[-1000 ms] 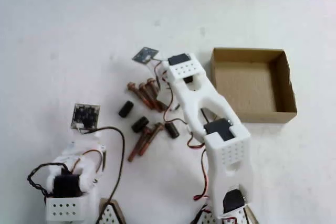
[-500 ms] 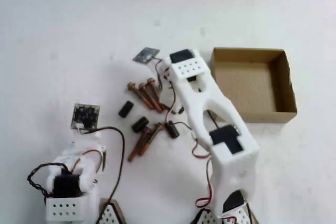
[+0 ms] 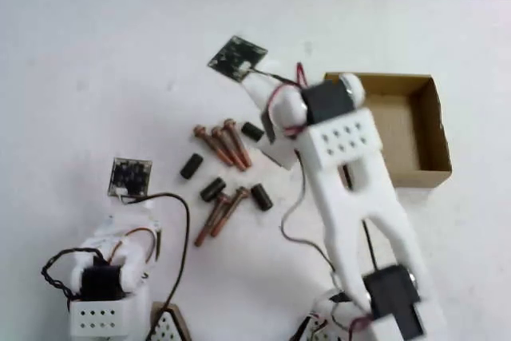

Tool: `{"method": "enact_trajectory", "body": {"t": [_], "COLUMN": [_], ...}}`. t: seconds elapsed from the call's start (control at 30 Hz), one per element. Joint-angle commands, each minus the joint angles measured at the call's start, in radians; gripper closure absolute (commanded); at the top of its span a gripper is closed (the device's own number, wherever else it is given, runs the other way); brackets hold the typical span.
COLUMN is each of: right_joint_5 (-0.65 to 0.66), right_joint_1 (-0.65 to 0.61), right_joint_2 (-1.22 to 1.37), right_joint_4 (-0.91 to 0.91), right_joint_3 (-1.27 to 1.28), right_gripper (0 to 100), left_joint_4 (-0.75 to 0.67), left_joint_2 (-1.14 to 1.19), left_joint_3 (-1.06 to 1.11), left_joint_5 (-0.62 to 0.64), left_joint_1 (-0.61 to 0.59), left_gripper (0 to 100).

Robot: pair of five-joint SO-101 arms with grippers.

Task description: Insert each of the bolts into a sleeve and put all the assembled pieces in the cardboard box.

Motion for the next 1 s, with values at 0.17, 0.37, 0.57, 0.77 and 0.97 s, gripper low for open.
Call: {"method": "enact_trajectory", "body": {"t": [0.17,0.37,0.57,0.77,0.97], "right_joint_5": [-0.003,-0.011,-0.011,-0.044,-0.166], "right_joint_1": [0.007,0.007,0.008,0.008,0.008], "right_joint_2": [-0.415,-0.682,-0.911,-1.102,-1.214], "right_joint_4": [0.024,-0.094,-0.268,-0.4,-0.516], "right_joint_3": [0.193,0.457,0.787,1.008,1.14], "right_gripper": [98.1,98.1,98.1,98.1,98.1], "left_joint_4": [0.006,0.006,0.006,0.006,0.006], "left_joint_2": [-0.012,-0.012,-0.012,-0.012,-0.012], "left_joint_3": [-0.003,-0.003,-0.003,-0.003,-0.003], "left_joint_5": [-0.006,-0.006,-0.006,-0.006,-0.006], "left_joint_1": [0.01,0.01,0.01,0.01,0.01], "left_gripper": [98,98,98,98,98]}}
